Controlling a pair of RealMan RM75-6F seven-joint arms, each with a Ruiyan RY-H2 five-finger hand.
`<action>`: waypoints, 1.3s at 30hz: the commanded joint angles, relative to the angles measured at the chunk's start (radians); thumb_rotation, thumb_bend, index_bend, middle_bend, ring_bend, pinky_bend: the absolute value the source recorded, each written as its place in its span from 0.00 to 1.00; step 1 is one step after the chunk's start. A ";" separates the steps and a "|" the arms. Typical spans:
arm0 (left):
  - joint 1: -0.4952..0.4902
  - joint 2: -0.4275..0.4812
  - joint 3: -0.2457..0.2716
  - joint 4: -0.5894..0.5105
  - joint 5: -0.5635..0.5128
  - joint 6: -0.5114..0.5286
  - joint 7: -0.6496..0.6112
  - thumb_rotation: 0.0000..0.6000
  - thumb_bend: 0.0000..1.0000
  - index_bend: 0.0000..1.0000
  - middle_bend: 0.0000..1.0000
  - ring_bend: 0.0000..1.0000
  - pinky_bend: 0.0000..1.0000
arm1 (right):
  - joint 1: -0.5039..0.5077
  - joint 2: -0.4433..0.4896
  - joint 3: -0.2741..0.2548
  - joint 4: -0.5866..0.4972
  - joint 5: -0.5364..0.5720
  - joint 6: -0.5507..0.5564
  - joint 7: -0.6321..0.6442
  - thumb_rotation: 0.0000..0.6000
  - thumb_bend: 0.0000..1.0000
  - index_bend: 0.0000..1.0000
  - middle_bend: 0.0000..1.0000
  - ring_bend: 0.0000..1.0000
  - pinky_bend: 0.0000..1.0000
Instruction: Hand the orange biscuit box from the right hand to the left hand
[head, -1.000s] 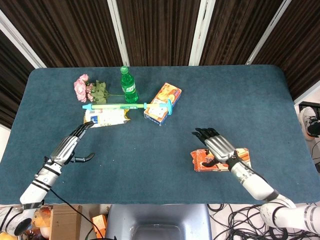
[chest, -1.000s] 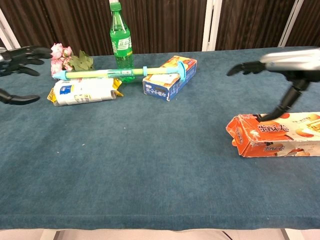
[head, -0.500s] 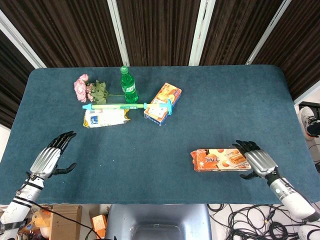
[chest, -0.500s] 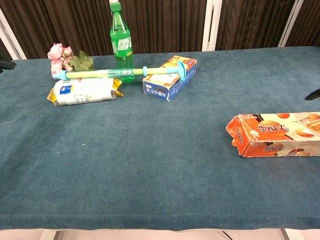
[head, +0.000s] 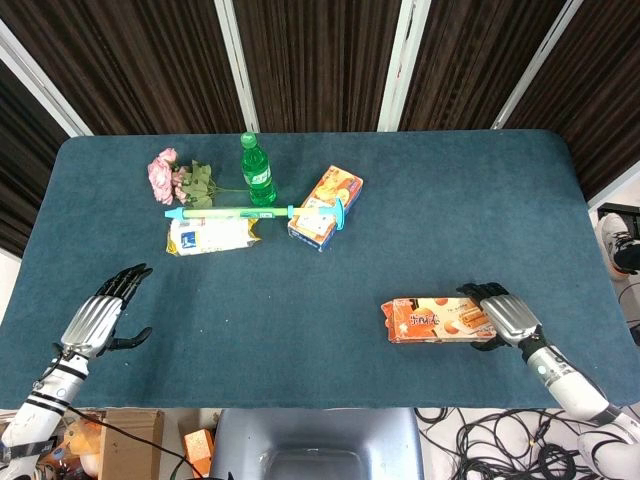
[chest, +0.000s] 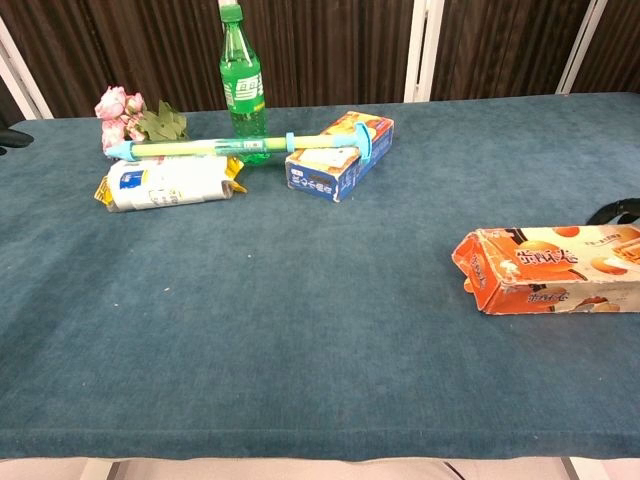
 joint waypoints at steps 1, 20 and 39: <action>0.003 0.012 0.005 -0.017 0.006 0.001 0.006 1.00 0.29 0.00 0.01 0.00 0.12 | -0.017 -0.022 0.012 0.014 -0.018 0.058 -0.019 1.00 0.21 0.74 0.52 0.53 0.54; -0.107 0.113 -0.038 -0.274 -0.044 -0.150 0.105 1.00 0.21 0.00 0.00 0.00 0.09 | 0.244 0.025 0.303 -0.515 0.275 -0.027 -0.513 1.00 0.25 0.87 0.62 0.64 0.58; -0.174 0.024 -0.111 -0.283 -0.182 -0.159 0.264 1.00 0.20 0.00 0.00 0.00 0.09 | 0.679 -0.247 0.386 -0.596 0.994 0.266 -1.167 1.00 0.25 0.87 0.63 0.65 0.57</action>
